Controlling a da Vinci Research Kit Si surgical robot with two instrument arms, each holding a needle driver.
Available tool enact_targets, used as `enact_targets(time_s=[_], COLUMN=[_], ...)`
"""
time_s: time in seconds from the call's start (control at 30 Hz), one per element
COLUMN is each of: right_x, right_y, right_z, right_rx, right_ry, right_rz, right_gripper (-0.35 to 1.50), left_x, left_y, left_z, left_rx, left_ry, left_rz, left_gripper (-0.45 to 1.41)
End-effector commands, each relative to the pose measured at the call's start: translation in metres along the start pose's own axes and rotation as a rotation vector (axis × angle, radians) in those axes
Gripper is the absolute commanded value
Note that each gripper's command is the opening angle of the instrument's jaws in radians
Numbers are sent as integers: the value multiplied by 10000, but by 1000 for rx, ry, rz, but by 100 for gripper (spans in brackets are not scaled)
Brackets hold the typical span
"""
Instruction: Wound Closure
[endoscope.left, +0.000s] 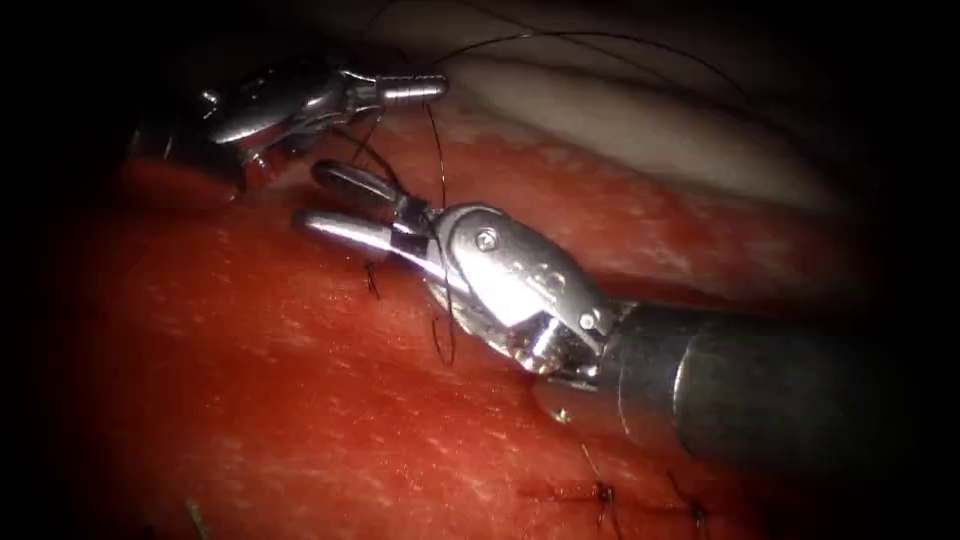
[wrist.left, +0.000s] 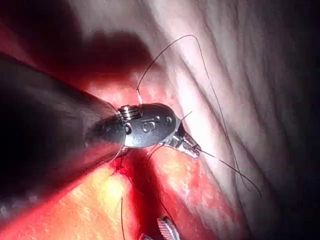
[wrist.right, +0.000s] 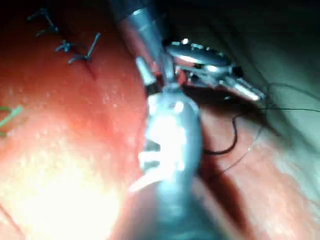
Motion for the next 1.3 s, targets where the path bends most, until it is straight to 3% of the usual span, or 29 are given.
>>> enact_targets(time_s=[0.03, 0.1, 0.13, 0.3, 0.5, 0.67, 0.83, 1.1, 1.2, 1.3], right_x=[-3, -3, -3, -6, -13, -31, -51, -70, -81, -93], right_y=[7, 12, 18, 32, 49, 65, 78, 63, 55, 48], right_z=[3, 0, -3, -9, -20, -29, -21, -4, 1, 5], right_rx=[-24, -49, -81, -145, -208, -266, -284, -241, -202, -162], right_ry=[1, 2, 6, 2, -13, -85, -158, -307, -384, -426], right_rz=[14, 24, 35, 47, 83, 78, 59, 12, -21, -15], right_gripper=[71, 81, 100, 116, 118, 110, 110, 110, 131, 135], left_x=[-8, -8, -8, -9, -9, -8, -9, 20, 37, 45], left_y=[1, 5, 10, 27, 49, 72, 98, 133, 129, 121], left_z=[1, -2, -4, -9, -19, -30, -28, -3, 11, 28], left_rx=[2, 6, 7, 3, -12, -26, -37, -64, -69, -79], left_ry=[5, 13, 19, 29, 28, 29, 28, 41, 36, 26], left_rz=[-2, -2, -2, -2, -6, -10, -13, -40, -56, -63], left_gripper=[-35, -35, -35, -35, -35, -35, -35, -35, -35, -35])
